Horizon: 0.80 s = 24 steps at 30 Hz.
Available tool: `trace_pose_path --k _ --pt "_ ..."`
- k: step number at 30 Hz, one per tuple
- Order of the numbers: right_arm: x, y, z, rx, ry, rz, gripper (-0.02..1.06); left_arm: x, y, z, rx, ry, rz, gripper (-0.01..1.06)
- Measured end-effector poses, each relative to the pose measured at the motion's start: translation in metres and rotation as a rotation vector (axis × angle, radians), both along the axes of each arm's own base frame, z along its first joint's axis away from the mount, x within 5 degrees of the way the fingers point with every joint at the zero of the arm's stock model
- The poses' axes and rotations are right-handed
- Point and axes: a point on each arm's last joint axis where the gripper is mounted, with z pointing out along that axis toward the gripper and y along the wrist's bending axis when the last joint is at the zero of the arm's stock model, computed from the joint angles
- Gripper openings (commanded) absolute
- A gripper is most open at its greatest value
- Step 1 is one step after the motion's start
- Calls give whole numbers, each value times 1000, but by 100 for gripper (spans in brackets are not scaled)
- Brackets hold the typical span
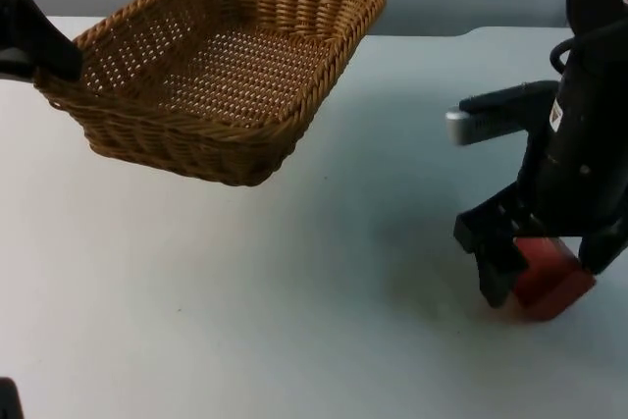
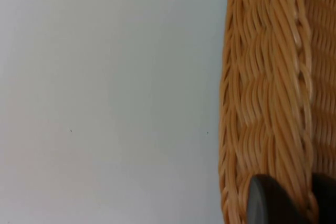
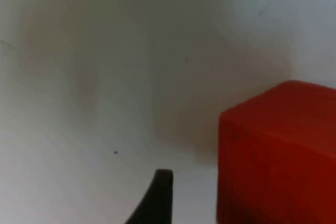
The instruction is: Pick up the basket with the left hand and place the cube into the basket with the right hand.
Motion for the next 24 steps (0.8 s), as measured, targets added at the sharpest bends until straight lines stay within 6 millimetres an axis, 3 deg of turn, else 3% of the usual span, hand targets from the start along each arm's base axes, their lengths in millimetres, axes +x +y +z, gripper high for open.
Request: trace_pose_path --k 12,15,19,22,23,24 --pt "0 -14 -3 -100 39 -27 81 0 0 0 2 0 -1 0" --pt "-1 -14 -3 -102 39 -41 75 0 0 0 2 0 -1 0" --pt "-1 -14 -3 -102 38 -47 64 0 0 0 2 0 -1 0" --pt "-1 -14 -3 -102 37 -55 40 0 0 0 2 0 -1 0" --pt "-1 -14 -3 -102 37 -55 23 0 0 0 2 0 -1 0" --pt "-1 -14 -3 -102 36 -57 23 0 0 0 2 0 -1 0"
